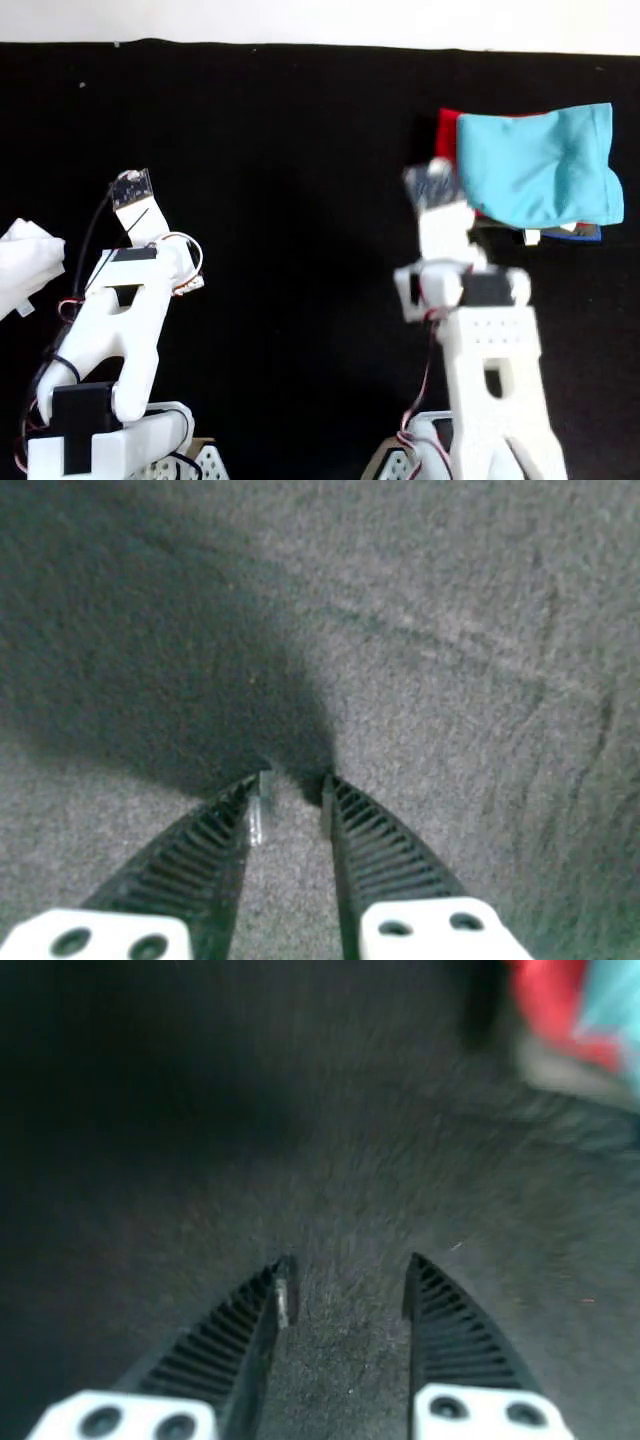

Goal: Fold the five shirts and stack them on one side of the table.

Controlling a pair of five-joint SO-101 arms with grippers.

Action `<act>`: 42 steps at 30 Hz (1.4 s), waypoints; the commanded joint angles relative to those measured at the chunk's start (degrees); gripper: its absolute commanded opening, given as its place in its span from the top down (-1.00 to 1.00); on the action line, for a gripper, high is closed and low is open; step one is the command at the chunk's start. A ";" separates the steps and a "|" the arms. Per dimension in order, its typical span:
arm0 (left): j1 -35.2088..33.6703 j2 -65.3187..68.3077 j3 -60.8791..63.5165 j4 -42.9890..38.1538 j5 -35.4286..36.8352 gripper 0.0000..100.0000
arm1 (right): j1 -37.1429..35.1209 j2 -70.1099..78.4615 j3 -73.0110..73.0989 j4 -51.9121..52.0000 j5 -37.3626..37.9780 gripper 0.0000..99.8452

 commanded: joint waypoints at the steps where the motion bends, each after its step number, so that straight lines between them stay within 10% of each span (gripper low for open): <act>1: -3.91 -0.92 -4.44 5.63 -5.10 0.79 | 1.19 -4.09 10.77 -5.14 1.32 0.65; 7: -20.18 -0.13 -20.70 22.33 -15.65 0.66 | 1.36 -4.88 18.15 -10.33 1.32 0.65; 15: -33.10 16.92 -35.91 22.59 -28.31 0.62 | 1.36 -4.88 24.22 -15.52 1.14 0.65; 29: -34.24 45.76 -67.30 22.95 -28.48 0.62 | 1.45 -4.88 31.52 -22.64 1.05 0.65; 35: -33.71 45.49 -69.14 27.96 -28.22 1.00 | 1.45 -4.88 31.69 -22.73 1.05 0.65; 42: -26.15 36.79 -69.49 35.25 -24.35 0.98 | 1.45 -4.88 31.69 -22.73 1.05 0.65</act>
